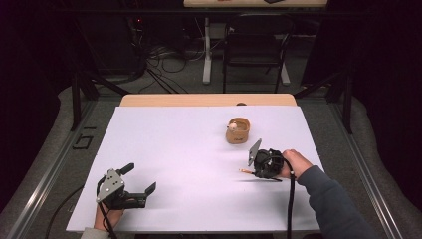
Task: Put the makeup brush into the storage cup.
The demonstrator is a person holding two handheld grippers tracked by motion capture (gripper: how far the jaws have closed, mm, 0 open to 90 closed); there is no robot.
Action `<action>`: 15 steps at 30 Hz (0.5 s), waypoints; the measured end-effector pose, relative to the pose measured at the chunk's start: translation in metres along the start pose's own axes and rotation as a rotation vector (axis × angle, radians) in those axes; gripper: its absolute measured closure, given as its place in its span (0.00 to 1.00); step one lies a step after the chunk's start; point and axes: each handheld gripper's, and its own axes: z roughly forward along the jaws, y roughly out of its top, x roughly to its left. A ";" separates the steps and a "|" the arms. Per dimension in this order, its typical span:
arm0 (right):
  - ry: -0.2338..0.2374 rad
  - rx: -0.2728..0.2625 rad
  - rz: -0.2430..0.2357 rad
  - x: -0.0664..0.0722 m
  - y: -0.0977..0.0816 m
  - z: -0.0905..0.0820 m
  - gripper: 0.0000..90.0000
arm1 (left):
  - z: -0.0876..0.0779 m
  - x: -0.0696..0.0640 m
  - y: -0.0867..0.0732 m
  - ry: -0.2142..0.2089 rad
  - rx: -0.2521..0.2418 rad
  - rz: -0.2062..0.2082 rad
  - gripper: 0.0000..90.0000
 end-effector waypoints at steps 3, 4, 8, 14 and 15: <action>-0.014 -0.022 0.013 -0.002 -0.002 -0.005 0.92 | 0.000 0.000 0.000 0.001 -0.002 -0.001 0.00; -0.012 -0.031 0.016 -0.002 -0.002 -0.006 0.92 | 0.000 0.000 0.000 0.001 -0.002 -0.001 0.00; -0.020 -0.071 0.053 -0.002 -0.006 -0.012 0.92 | 0.000 0.000 0.000 0.000 0.000 0.000 0.00; -0.040 -0.140 0.093 -0.002 -0.012 -0.018 0.92 | 0.000 0.000 0.000 0.000 0.003 0.000 0.00; -0.044 -0.149 0.103 -0.001 -0.013 -0.019 0.92 | 0.000 0.000 0.000 0.000 0.002 0.001 0.00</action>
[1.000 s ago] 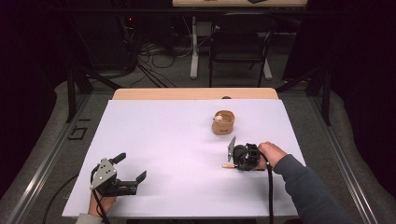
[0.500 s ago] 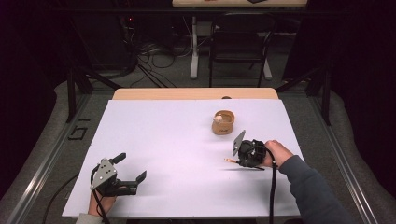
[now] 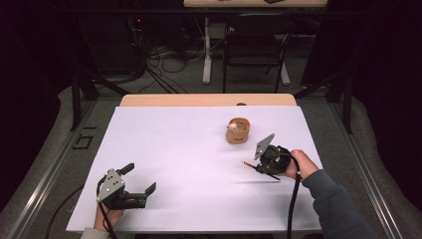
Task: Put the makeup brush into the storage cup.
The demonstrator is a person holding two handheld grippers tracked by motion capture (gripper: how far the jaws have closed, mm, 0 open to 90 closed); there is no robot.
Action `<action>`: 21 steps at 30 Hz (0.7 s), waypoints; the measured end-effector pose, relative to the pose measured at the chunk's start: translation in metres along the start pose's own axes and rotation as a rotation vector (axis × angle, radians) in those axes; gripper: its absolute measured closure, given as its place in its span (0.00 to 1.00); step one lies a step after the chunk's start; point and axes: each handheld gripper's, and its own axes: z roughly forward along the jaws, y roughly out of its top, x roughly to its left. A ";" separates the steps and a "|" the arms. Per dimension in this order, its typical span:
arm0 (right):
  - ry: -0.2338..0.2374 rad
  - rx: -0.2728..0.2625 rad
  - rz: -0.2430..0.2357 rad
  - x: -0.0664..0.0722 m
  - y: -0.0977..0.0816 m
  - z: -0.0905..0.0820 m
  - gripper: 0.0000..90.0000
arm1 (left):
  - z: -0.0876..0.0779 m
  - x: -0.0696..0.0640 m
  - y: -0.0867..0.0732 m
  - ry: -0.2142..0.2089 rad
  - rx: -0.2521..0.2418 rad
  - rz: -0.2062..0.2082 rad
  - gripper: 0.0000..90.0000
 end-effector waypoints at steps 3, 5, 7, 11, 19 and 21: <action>-0.008 -0.022 0.020 -0.001 -0.002 -0.002 0.92 | 0.000 0.000 0.000 0.000 0.000 -0.001 0.00; -0.012 -0.036 0.033 -0.001 -0.004 -0.004 0.92 | 0.000 0.000 0.000 0.000 0.001 0.000 0.00; -0.017 -0.050 0.044 -0.001 -0.005 -0.005 0.92 | 0.000 0.000 0.000 0.000 0.000 -0.001 0.00; -0.029 -0.054 0.064 -0.002 -0.007 -0.009 0.92 | 0.000 0.000 0.000 0.000 0.000 0.000 0.00; -0.055 -0.115 0.110 -0.002 -0.011 -0.015 0.92 | 0.000 0.000 0.000 0.001 0.001 0.000 0.00; -0.062 -0.136 0.116 -0.002 -0.012 -0.018 0.92 | 0.000 0.000 0.000 0.001 0.000 -0.002 0.00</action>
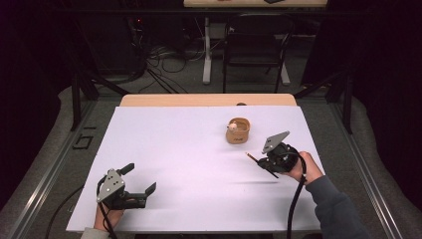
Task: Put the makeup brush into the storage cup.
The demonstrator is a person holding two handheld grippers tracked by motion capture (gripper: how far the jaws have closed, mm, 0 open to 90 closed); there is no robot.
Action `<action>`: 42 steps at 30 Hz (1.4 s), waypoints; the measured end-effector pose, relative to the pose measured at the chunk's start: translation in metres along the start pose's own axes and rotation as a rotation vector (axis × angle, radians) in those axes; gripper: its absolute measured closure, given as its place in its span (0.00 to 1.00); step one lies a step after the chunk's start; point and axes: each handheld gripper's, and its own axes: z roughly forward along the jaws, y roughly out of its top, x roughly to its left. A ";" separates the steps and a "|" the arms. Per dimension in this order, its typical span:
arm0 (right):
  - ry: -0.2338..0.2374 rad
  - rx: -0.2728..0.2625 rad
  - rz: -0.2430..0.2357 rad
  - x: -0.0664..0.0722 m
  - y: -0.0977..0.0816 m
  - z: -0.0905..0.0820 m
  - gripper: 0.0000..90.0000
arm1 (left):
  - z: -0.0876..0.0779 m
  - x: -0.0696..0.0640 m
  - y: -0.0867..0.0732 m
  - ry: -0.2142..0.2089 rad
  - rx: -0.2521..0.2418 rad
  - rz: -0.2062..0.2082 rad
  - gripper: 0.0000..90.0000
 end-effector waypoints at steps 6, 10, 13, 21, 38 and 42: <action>-0.034 -0.083 0.061 -0.001 -0.005 -0.006 0.92 | 0.000 0.000 0.000 -0.001 0.000 -0.001 0.00; -0.054 -0.125 0.106 -0.002 -0.011 -0.008 0.92 | 0.000 0.000 0.000 -0.001 0.000 -0.002 0.00; -0.072 -0.159 0.137 -0.003 -0.015 -0.008 0.92 | 0.000 0.000 0.000 -0.002 0.001 -0.001 0.00; -0.111 -0.242 0.212 -0.005 -0.021 -0.009 0.92 | 0.000 0.000 0.000 -0.001 0.000 -0.001 0.00; -0.167 -0.349 0.274 -0.004 -0.024 -0.007 0.92 | -0.001 -0.001 0.001 0.006 -0.006 0.004 0.00; -0.172 -0.368 0.288 -0.003 -0.023 -0.005 0.92 | -0.001 0.000 0.001 0.006 -0.004 0.005 0.00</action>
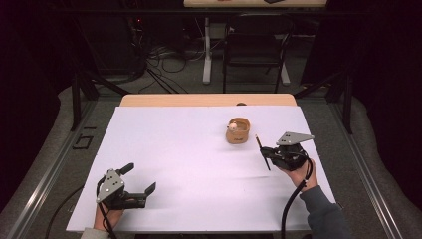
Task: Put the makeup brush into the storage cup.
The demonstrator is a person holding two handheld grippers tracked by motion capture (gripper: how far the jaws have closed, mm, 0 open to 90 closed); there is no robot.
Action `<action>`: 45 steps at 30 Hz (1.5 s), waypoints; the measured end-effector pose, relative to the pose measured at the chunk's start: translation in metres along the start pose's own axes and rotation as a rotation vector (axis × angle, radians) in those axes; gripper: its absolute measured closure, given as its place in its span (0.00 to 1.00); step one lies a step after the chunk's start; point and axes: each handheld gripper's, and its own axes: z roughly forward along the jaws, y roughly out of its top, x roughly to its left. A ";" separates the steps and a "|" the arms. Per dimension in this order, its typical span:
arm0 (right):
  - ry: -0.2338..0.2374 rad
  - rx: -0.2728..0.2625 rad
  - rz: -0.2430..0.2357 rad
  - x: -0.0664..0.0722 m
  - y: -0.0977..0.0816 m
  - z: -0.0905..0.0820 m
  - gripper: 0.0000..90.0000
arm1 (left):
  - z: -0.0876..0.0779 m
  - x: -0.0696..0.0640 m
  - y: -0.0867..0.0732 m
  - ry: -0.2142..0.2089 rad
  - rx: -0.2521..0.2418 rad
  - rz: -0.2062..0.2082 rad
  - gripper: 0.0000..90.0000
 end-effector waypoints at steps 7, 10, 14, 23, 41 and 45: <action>-0.007 -0.028 0.020 0.001 0.001 0.004 0.92 | 0.001 0.000 0.000 -0.001 0.002 0.005 0.00; -0.012 -0.033 0.026 0.002 0.002 0.005 0.92 | 0.001 0.000 0.000 -0.001 0.000 0.004 0.00; -0.023 -0.049 0.032 0.002 0.003 0.006 0.92 | 0.001 0.000 0.000 -0.002 0.002 0.003 0.00; -0.035 -0.075 0.059 0.001 0.007 0.012 0.92 | 0.002 0.000 0.000 -0.006 0.004 0.004 0.00; -0.052 -0.117 0.074 0.002 0.015 0.024 0.92 | 0.003 0.000 0.000 -0.005 0.001 0.006 0.00; -0.051 -0.125 0.076 0.003 0.019 0.027 0.92 | 0.003 0.000 0.000 -0.008 0.002 0.004 0.00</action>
